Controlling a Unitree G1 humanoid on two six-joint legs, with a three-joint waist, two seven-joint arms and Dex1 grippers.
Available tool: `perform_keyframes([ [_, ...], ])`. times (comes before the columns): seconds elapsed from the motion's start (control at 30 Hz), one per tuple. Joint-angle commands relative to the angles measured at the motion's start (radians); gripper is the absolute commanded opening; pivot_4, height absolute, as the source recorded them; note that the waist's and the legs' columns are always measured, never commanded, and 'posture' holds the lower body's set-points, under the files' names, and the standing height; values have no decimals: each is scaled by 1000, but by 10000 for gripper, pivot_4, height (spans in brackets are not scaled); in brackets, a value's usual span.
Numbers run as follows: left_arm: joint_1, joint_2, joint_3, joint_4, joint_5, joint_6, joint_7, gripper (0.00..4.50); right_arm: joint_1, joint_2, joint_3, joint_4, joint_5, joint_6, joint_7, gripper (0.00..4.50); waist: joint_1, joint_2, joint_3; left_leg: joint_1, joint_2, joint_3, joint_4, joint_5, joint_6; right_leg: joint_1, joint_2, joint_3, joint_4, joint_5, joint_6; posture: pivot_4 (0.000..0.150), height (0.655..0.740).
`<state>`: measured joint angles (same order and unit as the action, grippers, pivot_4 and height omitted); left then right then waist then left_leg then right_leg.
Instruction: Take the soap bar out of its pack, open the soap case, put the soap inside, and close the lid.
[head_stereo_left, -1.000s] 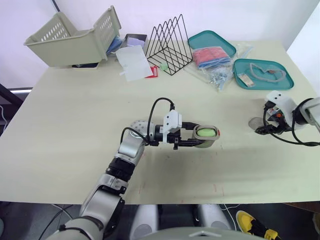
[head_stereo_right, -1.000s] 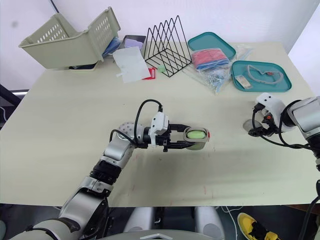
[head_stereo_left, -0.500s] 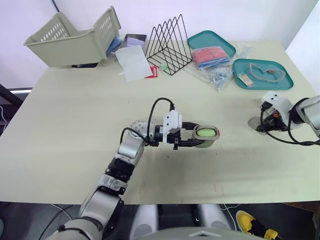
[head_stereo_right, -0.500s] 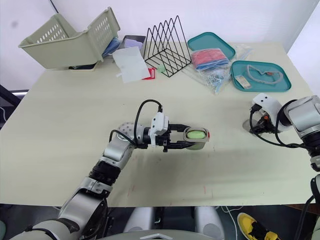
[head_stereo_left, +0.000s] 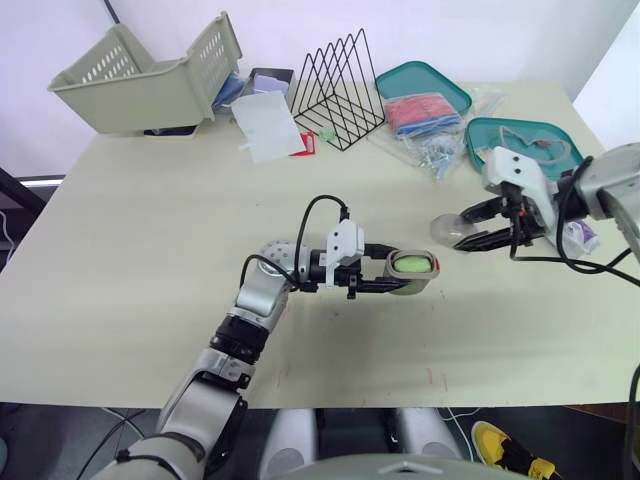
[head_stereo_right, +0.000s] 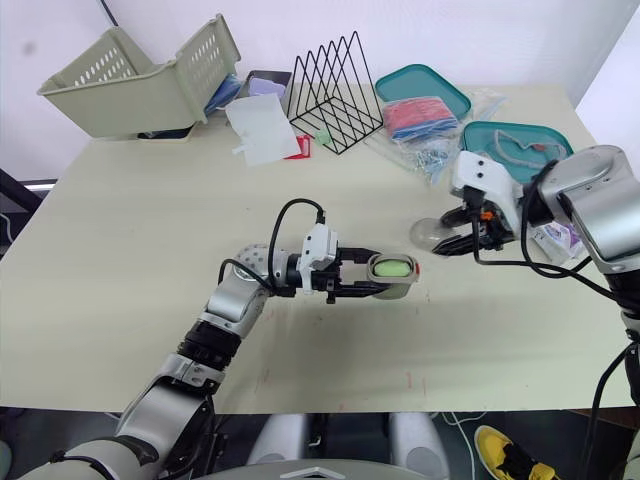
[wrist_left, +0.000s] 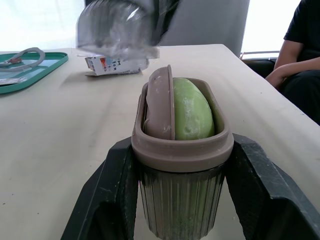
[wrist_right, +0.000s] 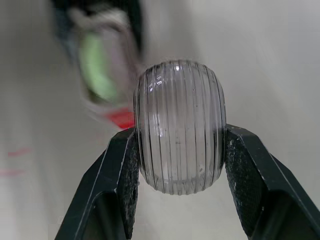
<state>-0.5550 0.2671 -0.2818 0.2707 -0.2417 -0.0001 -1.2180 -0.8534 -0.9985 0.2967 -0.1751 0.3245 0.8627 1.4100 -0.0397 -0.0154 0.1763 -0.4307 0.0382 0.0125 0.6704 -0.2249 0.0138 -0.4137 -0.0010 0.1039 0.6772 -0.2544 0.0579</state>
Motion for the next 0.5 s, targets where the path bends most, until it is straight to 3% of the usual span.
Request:
perform_keyframes([
  [0.03,-14,-7,-3,8,13,-6,12,19596,-35,20,16,-89,-2,-13,-7,20891,0,0,0,0,0,0,0,0,0,0,0,0,0,0,0,1500,7400],
  [0.5,-11,-18,-2,13,22,-16,21,19596,-89,62,146,-109,-86,-13,-9,20891,1,0,0,0,0,0,1,0,0,0,0,0,0,0,0,1500,7400],
])
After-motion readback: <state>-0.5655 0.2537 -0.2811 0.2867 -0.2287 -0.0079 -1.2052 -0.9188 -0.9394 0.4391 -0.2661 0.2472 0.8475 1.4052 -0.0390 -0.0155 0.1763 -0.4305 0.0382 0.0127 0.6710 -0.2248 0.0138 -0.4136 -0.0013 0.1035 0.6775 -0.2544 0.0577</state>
